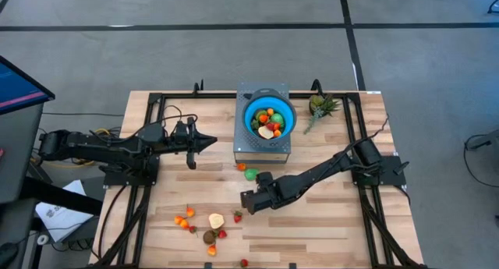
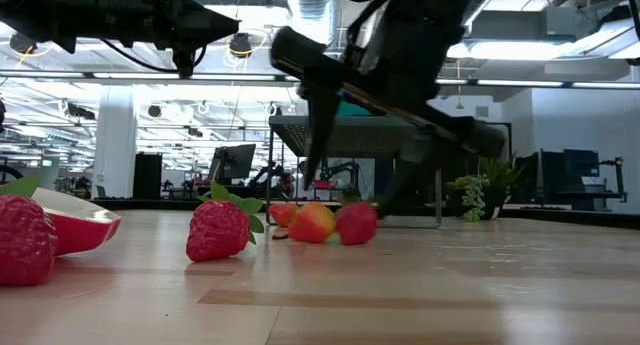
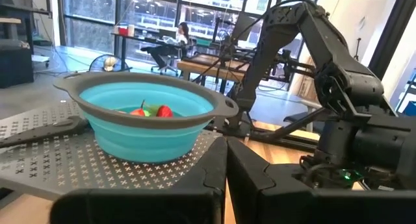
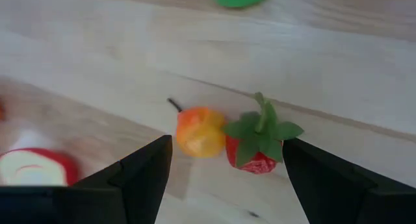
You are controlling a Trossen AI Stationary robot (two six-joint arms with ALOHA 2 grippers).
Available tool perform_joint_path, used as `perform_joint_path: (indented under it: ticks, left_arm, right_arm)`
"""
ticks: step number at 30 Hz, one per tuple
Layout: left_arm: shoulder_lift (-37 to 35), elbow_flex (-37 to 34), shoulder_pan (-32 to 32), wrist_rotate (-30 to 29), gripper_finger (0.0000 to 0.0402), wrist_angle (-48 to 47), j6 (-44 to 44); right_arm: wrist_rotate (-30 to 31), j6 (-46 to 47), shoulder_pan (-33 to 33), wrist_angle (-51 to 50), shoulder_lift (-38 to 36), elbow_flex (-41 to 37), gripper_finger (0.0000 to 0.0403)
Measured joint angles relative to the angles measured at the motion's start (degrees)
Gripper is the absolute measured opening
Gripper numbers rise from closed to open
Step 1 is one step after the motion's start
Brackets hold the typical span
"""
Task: Pick & Place Fruit
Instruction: Put the strawberry into the strainer bowl
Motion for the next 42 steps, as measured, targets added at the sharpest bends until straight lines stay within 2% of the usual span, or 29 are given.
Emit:
perform_joint_path:
  ticks: [11,27,31,42]
  left_arm:
    - [0.02,0.0,0.0,0.0,0.0002,-0.18,0.0]
    - [0.02,0.0,0.0,0.02,0.0002,-0.16,0.0]
    - [0.02,0.0,0.0,0.0,0.0002,-0.16,0.0]
    - [0.02,0.0,0.0,0.0,0.0002,-0.16,0.0]
  right_arm:
    - [0.0,-11.74,-3.31,8.58,0.0,0.0,0.0286]
    - [-0.21,-12.16,-9.33,11.79,-0.04,0.0,0.0286]
    - [-2.55,-12.85,-10.44,11.81,-0.04,0.0,0.0286]
    - [-8.12,-25.96,-9.76,11.85,-0.04,0.0,0.0286]
